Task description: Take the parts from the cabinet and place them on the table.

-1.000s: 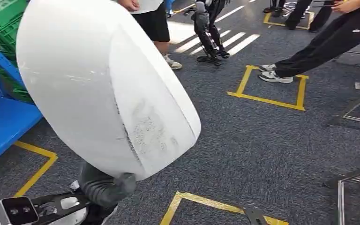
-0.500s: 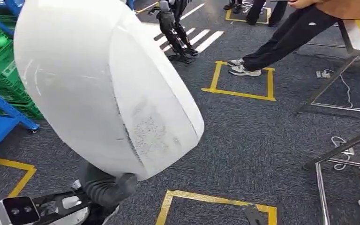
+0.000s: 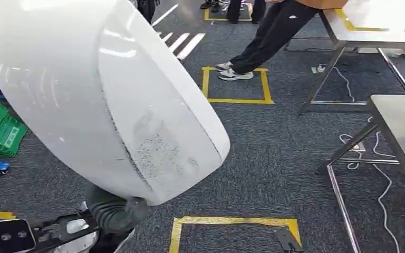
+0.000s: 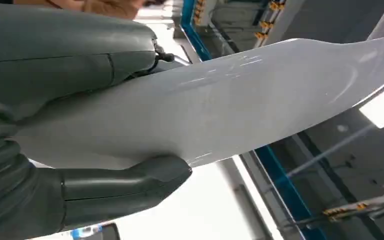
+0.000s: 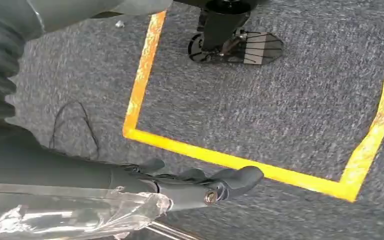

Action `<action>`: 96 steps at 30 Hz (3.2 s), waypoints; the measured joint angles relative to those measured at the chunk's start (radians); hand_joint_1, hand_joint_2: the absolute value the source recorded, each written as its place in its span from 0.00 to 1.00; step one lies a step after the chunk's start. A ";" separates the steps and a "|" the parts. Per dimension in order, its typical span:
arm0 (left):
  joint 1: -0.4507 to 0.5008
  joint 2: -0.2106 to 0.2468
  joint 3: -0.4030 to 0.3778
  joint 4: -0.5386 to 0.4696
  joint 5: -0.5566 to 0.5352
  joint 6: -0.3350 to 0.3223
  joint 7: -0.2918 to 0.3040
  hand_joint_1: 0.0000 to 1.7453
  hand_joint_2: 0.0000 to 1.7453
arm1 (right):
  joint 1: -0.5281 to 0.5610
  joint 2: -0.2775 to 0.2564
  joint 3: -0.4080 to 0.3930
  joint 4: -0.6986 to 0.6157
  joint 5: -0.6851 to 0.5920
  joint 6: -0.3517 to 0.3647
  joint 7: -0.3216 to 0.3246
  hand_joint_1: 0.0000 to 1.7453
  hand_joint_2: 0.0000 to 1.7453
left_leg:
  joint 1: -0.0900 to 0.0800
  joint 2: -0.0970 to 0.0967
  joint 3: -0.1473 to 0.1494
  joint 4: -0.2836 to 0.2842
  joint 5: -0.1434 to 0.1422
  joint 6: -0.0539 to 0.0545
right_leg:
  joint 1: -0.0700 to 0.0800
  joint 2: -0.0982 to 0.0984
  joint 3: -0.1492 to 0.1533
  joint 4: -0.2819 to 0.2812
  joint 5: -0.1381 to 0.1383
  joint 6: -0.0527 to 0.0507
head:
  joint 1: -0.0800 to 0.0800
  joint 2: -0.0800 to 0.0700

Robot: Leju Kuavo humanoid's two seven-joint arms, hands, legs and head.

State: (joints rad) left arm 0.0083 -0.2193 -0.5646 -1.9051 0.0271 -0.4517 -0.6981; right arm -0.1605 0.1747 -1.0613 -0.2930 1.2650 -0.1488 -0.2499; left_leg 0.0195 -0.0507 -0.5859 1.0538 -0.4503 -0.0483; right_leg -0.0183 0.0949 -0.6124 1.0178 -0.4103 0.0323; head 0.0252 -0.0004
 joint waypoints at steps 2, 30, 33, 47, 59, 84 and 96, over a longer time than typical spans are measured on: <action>0.000 -0.002 0.000 -0.002 -0.007 -0.003 0.000 1.00 1.00 | -0.006 0.000 0.002 0.000 -0.003 0.000 -0.002 0.00 1.00 | 0.005 -0.033 0.014 -0.043 -0.009 0.011 | 0.002 0.019 -0.017 0.010 -0.001 0.013 | 0.000 0.000; -0.014 0.003 -0.026 -0.002 -0.046 0.009 0.000 1.00 1.00 | 0.001 0.000 0.003 0.000 -0.039 0.006 -0.008 0.00 1.00 | -0.007 0.031 -0.018 0.040 -0.015 0.007 | 0.001 -0.005 -0.006 0.003 0.003 -0.004 | -0.002 0.000; -0.018 0.003 -0.029 -0.002 -0.044 0.013 0.000 1.00 1.00 | -0.003 0.000 0.004 0.000 -0.039 0.006 -0.004 0.00 1.00 | 0.001 -0.028 0.012 -0.040 -0.014 0.014 | 0.002 0.024 -0.028 0.013 0.006 0.017 | -0.005 0.000; -0.024 0.000 -0.026 0.006 -0.013 -0.013 0.000 1.00 1.00 | -0.001 0.000 0.009 0.000 -0.062 0.016 -0.016 0.00 1.00 | -0.023 0.122 0.026 -0.039 -0.025 0.038 | 0.015 -0.153 -0.002 0.020 -0.021 0.021 | 0.004 0.000; -0.028 0.000 -0.026 0.013 -0.039 -0.018 0.000 1.00 1.00 | 0.003 0.008 0.010 0.000 -0.063 0.019 -0.015 0.00 1.00 | -0.013 0.060 -0.124 0.255 -0.161 0.005 | 0.009 -0.057 -0.007 0.008 -0.009 -0.014 | 0.000 0.000; -0.031 -0.002 -0.030 0.015 -0.025 -0.005 0.000 1.00 1.00 | 0.015 -0.005 0.011 0.000 -0.072 0.008 -0.011 0.00 1.00 | -0.016 0.096 0.016 -0.016 -0.048 0.010 | 0.012 -0.103 -0.005 0.008 -0.011 -0.011 | 0.004 0.000; -0.032 0.000 -0.035 0.015 -0.037 0.007 0.000 1.00 1.00 | 0.019 -0.005 0.015 0.000 -0.067 0.010 -0.007 0.00 1.00 | -0.007 -0.020 0.002 -0.039 -0.007 0.026 | 0.001 0.032 -0.019 0.008 -0.004 0.017 | -0.006 0.000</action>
State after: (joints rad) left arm -0.0235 -0.2190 -0.5993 -1.8902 -0.0095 -0.4448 -0.6981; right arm -0.1419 0.1694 -1.0460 -0.2930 1.1982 -0.1392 -0.2571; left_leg 0.0121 -0.0708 -0.5843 1.0152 -0.4576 -0.0222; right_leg -0.0168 0.1266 -0.6314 1.0260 -0.4141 0.0489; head 0.0194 0.0000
